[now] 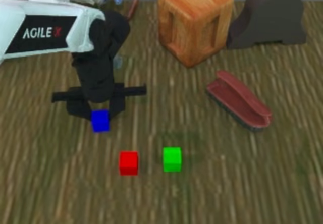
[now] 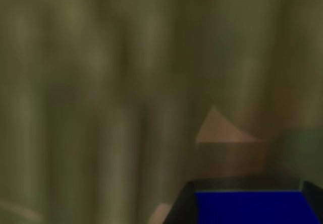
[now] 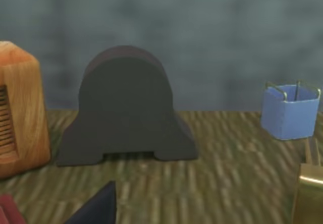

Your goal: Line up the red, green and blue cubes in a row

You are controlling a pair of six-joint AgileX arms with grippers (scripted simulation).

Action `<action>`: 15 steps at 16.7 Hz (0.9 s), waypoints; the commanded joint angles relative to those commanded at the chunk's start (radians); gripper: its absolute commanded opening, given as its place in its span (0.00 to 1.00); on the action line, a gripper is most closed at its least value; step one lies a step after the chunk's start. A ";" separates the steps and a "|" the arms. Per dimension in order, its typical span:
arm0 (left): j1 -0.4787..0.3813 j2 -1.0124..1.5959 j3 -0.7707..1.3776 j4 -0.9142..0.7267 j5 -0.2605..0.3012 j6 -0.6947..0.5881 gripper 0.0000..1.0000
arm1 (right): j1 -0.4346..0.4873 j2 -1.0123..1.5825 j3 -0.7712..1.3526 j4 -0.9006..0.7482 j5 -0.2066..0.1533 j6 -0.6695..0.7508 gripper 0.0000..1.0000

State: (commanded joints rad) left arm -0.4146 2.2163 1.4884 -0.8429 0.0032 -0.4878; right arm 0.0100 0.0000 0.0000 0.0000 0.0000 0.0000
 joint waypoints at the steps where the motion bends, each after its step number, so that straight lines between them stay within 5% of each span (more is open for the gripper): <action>1: 0.000 0.000 0.000 0.000 0.000 0.000 0.00 | 0.000 0.000 0.000 0.000 0.000 0.000 1.00; 15: 0.022 -0.127 0.173 -0.262 -0.021 0.013 0.00 | 0.000 0.000 0.000 0.000 0.000 0.000 1.00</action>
State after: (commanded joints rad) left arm -0.3924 2.0893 1.6615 -1.1044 -0.0177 -0.4744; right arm 0.0100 0.0000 0.0000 0.0000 0.0000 0.0000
